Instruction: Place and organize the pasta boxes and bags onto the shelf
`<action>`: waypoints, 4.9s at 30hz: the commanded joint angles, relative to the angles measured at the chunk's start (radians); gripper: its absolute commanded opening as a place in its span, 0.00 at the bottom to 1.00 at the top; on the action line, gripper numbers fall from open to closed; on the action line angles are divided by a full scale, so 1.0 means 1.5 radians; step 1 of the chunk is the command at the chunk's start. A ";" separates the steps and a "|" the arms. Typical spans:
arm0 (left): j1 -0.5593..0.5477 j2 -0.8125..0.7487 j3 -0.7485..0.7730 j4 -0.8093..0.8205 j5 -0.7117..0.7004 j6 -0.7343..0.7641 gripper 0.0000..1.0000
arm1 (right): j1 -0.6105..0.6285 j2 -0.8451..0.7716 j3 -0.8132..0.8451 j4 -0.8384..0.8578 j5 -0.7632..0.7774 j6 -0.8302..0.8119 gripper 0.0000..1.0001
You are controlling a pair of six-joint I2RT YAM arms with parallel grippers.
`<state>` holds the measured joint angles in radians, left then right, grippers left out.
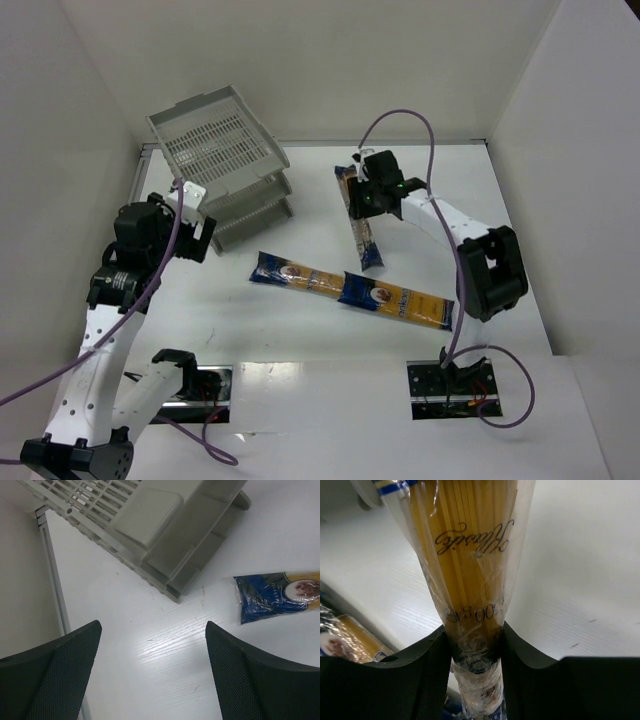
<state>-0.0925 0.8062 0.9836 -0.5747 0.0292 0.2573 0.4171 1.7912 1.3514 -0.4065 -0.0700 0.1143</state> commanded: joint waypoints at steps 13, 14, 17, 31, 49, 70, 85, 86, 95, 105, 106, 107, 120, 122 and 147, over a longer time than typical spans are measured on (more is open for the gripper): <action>0.004 -0.007 0.014 0.022 0.015 -0.017 0.92 | -0.019 0.068 0.014 0.100 0.061 0.055 0.00; 0.004 -0.007 0.014 0.022 0.015 -0.017 0.92 | -0.019 0.074 0.020 0.100 0.078 0.055 0.00; 0.004 -0.019 0.008 0.022 0.015 -0.017 0.92 | -0.019 0.090 0.037 0.093 0.093 0.063 0.04; 0.004 -0.025 -0.013 0.028 0.029 -0.023 0.95 | -0.012 0.074 -0.042 -0.001 0.178 0.087 1.00; 0.004 -0.037 -0.025 0.034 0.029 -0.029 0.95 | 0.011 0.133 -0.037 0.008 0.163 0.083 0.00; 0.011 -0.044 -0.031 0.047 0.022 -0.029 0.96 | 0.011 -0.158 -0.064 0.070 0.077 0.085 0.00; 0.045 -0.064 -0.044 0.106 -0.091 -0.150 0.96 | 0.133 -0.076 0.516 -0.030 0.094 0.013 0.00; 0.045 -0.064 -0.038 0.106 -0.091 -0.158 0.96 | 0.150 -0.014 0.565 -0.048 0.100 0.007 0.00; 0.095 -0.070 -0.045 0.100 -0.097 -0.213 0.95 | 0.244 0.227 0.927 0.015 0.082 0.036 0.00; 0.095 -0.064 -0.058 0.094 -0.083 -0.213 0.95 | 0.272 0.404 1.017 0.100 0.075 0.073 0.00; 0.095 -0.064 -0.059 0.094 -0.076 -0.213 0.95 | 0.272 0.404 1.017 0.100 0.075 0.073 0.00; 0.095 -0.064 -0.065 0.094 -0.076 -0.213 0.95 | 0.272 0.413 1.017 0.109 0.075 0.073 0.00; 0.102 -0.096 -0.077 0.088 -0.070 -0.201 0.95 | 0.278 0.477 1.024 0.122 0.083 0.119 0.83; 0.102 -0.096 -0.077 0.088 -0.070 -0.201 0.95 | 0.284 0.477 1.024 0.116 0.090 0.119 0.93; 0.108 -0.115 -0.096 0.101 -0.041 -0.208 0.95 | 0.325 -0.066 0.213 0.067 0.065 0.012 0.01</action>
<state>0.0620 0.6327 0.8440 -0.4633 -0.0647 -0.0341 0.9066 1.6836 1.7046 -0.3149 0.0940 0.1154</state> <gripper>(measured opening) 0.949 0.011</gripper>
